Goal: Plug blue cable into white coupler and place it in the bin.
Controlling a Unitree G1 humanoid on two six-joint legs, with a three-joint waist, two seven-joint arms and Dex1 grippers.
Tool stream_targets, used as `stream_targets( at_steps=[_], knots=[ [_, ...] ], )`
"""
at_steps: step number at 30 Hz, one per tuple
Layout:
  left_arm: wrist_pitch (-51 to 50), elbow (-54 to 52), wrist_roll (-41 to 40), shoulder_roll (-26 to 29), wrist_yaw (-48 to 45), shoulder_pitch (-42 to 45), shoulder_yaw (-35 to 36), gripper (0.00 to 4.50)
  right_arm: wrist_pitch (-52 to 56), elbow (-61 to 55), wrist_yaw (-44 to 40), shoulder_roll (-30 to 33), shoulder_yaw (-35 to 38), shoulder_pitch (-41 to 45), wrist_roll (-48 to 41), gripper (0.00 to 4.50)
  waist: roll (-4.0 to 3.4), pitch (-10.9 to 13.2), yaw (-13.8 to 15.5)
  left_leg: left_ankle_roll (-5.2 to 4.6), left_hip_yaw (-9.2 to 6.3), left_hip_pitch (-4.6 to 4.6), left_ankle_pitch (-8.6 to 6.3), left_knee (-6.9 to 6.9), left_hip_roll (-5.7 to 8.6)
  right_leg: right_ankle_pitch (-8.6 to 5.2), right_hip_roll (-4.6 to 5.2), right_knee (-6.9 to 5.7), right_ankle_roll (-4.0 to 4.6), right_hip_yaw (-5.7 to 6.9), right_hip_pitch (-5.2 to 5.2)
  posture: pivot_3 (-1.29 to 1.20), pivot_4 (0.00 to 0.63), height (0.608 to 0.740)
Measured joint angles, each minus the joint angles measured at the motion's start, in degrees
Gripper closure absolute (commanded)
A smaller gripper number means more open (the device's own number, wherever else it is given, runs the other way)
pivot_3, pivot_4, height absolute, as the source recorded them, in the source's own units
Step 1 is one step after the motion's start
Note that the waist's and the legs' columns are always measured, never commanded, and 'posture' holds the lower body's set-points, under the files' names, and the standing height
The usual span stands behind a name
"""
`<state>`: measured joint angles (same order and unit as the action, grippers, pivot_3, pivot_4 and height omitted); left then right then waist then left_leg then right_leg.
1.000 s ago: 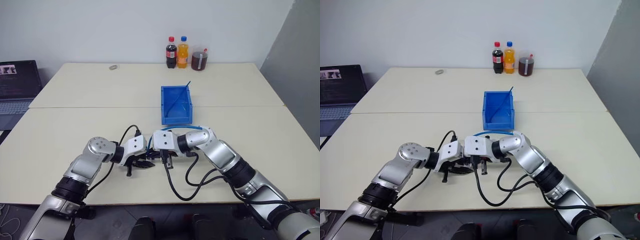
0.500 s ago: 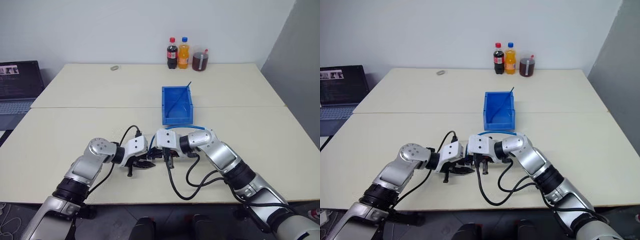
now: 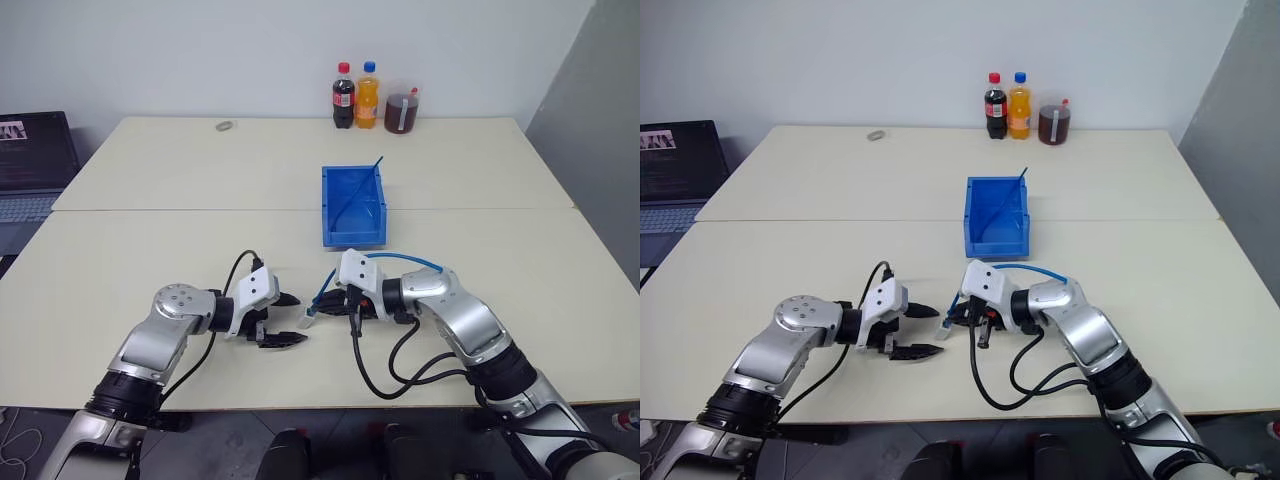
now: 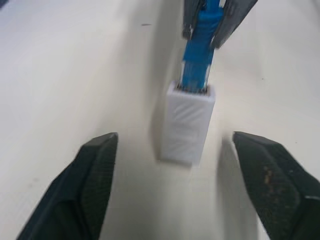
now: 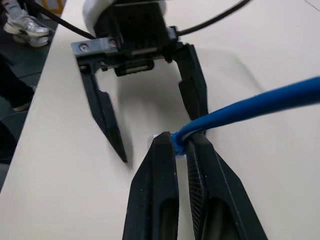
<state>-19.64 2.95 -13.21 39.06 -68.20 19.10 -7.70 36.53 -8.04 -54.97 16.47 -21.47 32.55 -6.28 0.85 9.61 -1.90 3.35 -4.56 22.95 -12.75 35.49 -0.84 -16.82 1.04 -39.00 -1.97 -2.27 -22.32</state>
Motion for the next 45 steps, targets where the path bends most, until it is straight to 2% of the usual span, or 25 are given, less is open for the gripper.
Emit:
stream_targets(
  at_steps=[4, 8, 9, 12, 14, 17, 20, 22, 23, 26, 30, 39, 42, 45],
  knots=[
    [-2.9, -1.3, -2.4, -2.9, 7.6, 2.4, 5.8, 0.03, 7.7, -3.7, 3.5, -1.8, 10.3, 2.2, -7.4, 4.5, 0.42, 0.5, 0.2, 0.0, -0.07, 0.02, 0.0, 0.01, 0.03, 0.02, 0.04, 0.02, -0.01, 0.09, 0.02, 0.0, 0.15, 0.74],
    [-3.8, -1.7, -1.9, -4.6, 14.1, 6.4, 7.1, 0.03, 12.3, 0.0, 8.2, -2.6, 20.4, 9.7, -13.4, 4.5, 0.49, 0.8, 0.1, 0.01, -0.03, 0.0, 0.0, 0.01, 0.04, 0.06, 0.05, 0.02, 0.03, 0.07, 0.03, 0.0, 0.15, 0.74],
    [-3.8, -1.8, -1.9, -4.7, 14.3, 6.5, 7.1, 0.03, 12.3, 0.5, 8.6, -2.5, 20.9, 10.3, -13.5, 4.5, 0.48, 0.8, 0.1, 0.01, -0.01, 0.0, 0.0, 0.0, 0.05, 0.06, 0.05, 0.02, 0.03, 0.06, 0.02, 0.0, 0.15, 0.74],
    [-5.1, -2.1, -1.8, -5.1, 15.9, 8.5, 6.8, 0.03, 10.2, 10.7, 11.1, -1.5, 23.8, 17.1, -13.2, 4.5, 0.48, 0.8, 0.0, 0.01, 0.02, -0.01, 0.0, -0.02, 0.05, 0.07, 0.05, 0.01, 0.05, 0.05, 0.01, 0.0, 0.15, 0.74],
    [-5.5, -2.1, -1.8, -5.6, 16.5, 9.8, 6.5, 0.03, 7.6, 17.6, 12.3, -1.5, 23.8, 20.4, -12.1, 4.5, 0.47, 0.8, -0.1, 0.0, 0.08, -0.02, 0.0, -0.04, 0.04, 0.07, 0.05, 0.01, 0.05, 0.01, -0.01, 0.0, 0.15, 0.74],
    [-6.6, -2.2, -1.3, -6.7, 17.8, 12.1, 5.3, 0.03, 1.4, 34.9, 15.1, -2.2, 23.6, 27.9, -9.1, 4.5, 0.45, 0.9, -0.3, 0.01, 0.14, -0.01, 0.0, -0.06, 0.05, 0.08, 0.05, 0.02, 0.06, -0.05, -0.04, 0.0, 0.15, 0.74],
    [-8.0, -2.3, -1.0, -7.5, 19.1, 13.9, 4.5, 0.03, -2.6, 44.8, 14.9, -2.6, 22.5, 32.2, -7.5, 4.5, 0.44, 1.0, -0.5, 0.01, 0.17, 0.03, 0.0, -0.09, 0.06, 0.08, 0.07, 0.04, 0.07, -0.08, -0.07, 0.0, 0.15, 0.74],
    [-9.0, -2.4, -1.3, -8.2, 20.1, 15.1, 4.5, 0.0, -4.7, 50.1, 13.8, -2.5, 21.3, 34.4, -6.0, 3.8, 0.44, 1.0, -0.5, 0.01, 0.18, 0.09, 0.0, -0.12, 0.09, 0.08, 0.11, 0.06, 0.07, -0.08, -0.13, 0.0, 0.15, 0.74],
    [-9.7, -2.6, -1.6, -8.5, 20.4, 15.3, 4.7, 0.0, -5.9, 52.3, 12.8, -2.3, 20.3, 35.3, -5.2, 3.75, 0.43, 1.0, -0.5, 0.01, 0.21, 0.09, 0.0, -0.13, 0.11, 0.08, 0.13, 0.06, 0.07, -0.1, -0.14, 0.0, 0.15, 0.74],
    [-10.9, -2.9, -2.2, -9.0, 21.4, 15.3, 4.7, 0.0, -8.2, 56.2, 9.8, -1.3, 17.9, 36.9, -2.9, 3.0, 0.43, 1.0, -0.5, 0.02, 0.22, 0.13, 0.0, -0.2, 0.15, 0.08, 0.17, 0.07, 0.08, -0.12, -0.21, 0.0, 0.15, 0.74],
    [-11.2, -3.5, -2.3, -8.9, 21.5, 15.3, 4.7, 0.0, -12.9, 60.7, -0.3, 3.7, 10.4, 40.1, 3.4, 2.04, 0.39, 1.0, -0.5, 0.03, 0.24, 0.25, 0.01, -0.2, 0.16, 0.08, 0.17, 0.04, 0.08, -0.12, -0.36, 0.0, 0.15, 0.74],
    [-8.5, -0.4, -1.8, -7.6, 21.5, 15.3, 5.9, 0.0, -20.3, 63.5, -15.6, 12.6, 4.3, 42.9, 10.9, 0.04, 0.35, 1.1, -0.6, 0.03, 0.26, 0.26, 0.01, -0.2, 0.13, 0.08, 0.16, 0.04, 0.08, -0.13, -0.4, 0.0, 0.15, 0.74],
    [-8.5, 0.1, -2.1, -7.6, 21.8, 15.1, 6.4, 0.0, -22.4, 61.8, -19.5, 15.3, 3.3, 42.0, 12.2, 0.04, 0.36, 1.1, -0.7, 0.04, 0.25, 0.27, 0.02, -0.18, 0.14, 0.08, 0.17, 0.04, 0.08, -0.13, -0.4, 0.0, 0.15, 0.74],
    [-8.5, 1.6, -2.0, -6.5, 23.8, 14.3, 8.6, 0.0, -22.2, 53.2, -21.3, 18.7, 5.3, 35.6, 10.7, 0.04, 0.36, 1.1, -0.6, 0.04, 0.2, 0.28, 0.01, -0.16, 0.13, 0.08, 0.17, 0.04, 0.08, -0.1, -0.38, 0.0, 0.15, 0.74]
  ],
)
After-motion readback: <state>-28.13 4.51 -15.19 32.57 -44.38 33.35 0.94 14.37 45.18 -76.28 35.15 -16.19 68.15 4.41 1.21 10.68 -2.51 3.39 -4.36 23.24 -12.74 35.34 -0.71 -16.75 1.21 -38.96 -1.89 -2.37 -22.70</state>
